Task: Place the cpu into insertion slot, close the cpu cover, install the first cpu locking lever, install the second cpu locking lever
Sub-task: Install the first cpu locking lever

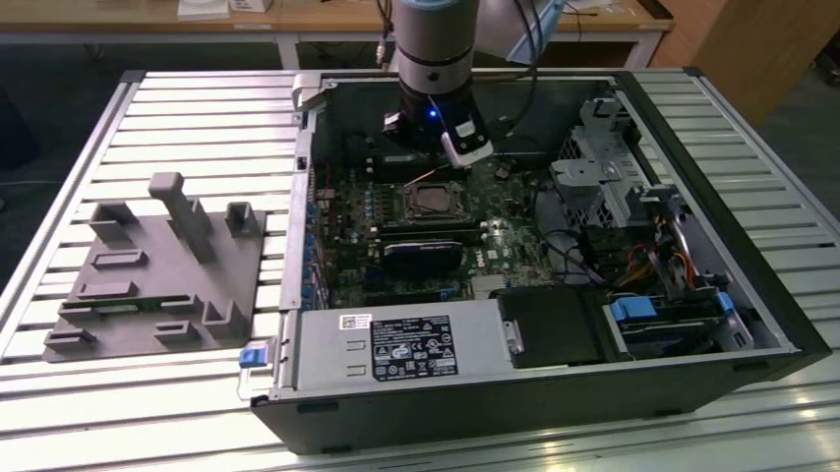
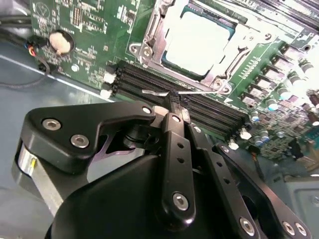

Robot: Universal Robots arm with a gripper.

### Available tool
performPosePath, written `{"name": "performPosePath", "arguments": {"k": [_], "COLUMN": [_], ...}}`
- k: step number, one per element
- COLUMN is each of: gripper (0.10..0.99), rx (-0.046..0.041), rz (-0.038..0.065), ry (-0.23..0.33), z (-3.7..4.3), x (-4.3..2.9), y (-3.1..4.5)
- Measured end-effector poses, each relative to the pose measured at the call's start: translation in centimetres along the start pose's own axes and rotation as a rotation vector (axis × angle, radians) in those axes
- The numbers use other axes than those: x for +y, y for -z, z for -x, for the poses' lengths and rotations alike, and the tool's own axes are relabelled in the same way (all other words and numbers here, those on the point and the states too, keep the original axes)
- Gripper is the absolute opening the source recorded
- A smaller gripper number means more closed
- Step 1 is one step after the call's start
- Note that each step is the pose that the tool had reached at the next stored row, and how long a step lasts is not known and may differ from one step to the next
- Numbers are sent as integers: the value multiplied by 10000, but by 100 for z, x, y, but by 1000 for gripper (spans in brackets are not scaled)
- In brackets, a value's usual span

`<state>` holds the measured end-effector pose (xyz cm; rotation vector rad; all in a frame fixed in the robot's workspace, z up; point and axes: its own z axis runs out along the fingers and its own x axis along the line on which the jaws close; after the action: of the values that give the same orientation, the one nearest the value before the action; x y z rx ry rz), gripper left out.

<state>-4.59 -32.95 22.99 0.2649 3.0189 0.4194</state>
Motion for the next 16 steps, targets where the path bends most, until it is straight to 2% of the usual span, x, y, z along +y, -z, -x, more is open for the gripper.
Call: {"name": "performPosePath", "arguments": {"k": [4,6,11,16], "gripper": [106,106,106,106], "rx": [-190,-254,-345,-398], "rz": [-181,-241,-275,-302], "ry": [-345,-497,-793,-961], "z": [-1,-2,-6,-15], "x": [-5,-10,-16,13], "y": [-16,-32,-75,-116]}}
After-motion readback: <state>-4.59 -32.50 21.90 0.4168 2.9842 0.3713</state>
